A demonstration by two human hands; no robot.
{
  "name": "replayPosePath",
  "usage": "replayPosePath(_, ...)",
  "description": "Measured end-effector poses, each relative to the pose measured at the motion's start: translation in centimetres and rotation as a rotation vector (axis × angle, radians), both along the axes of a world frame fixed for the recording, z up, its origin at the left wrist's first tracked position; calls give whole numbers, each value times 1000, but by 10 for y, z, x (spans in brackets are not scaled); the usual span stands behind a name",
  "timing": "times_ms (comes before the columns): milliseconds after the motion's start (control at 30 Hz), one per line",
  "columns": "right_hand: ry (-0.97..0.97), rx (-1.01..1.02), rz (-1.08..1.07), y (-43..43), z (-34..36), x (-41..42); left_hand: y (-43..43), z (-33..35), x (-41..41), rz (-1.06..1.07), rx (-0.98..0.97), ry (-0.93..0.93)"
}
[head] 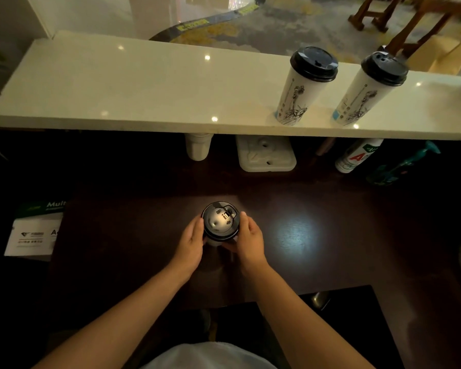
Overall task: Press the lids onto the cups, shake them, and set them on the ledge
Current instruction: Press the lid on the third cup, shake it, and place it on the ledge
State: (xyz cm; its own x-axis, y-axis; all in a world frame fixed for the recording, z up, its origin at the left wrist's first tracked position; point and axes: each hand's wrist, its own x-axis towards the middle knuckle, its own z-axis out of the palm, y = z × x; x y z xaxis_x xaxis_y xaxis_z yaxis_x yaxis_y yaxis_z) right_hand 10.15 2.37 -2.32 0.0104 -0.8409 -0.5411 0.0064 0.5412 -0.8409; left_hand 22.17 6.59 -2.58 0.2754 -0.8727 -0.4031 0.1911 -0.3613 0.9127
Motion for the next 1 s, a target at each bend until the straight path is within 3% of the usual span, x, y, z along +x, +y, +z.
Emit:
replayPosePath(100,-3,74,-62,-18,4,0,9,-1,4,-46,-13,81)
replayPosePath(267,32,127,-56,-48,11,7,6,-4,9,-156,58,-79)
replayPosePath(633,271,195,390,-77,32,32,-2,21,-12,-90,79,-123)
replayPosePath(800,124,118,301,-77,25,6,-3,28,12,-211,90,-117)
replayPosePath(1000,-74,153,83,-48,16,-48,-26,28,55,-20,87,-36)
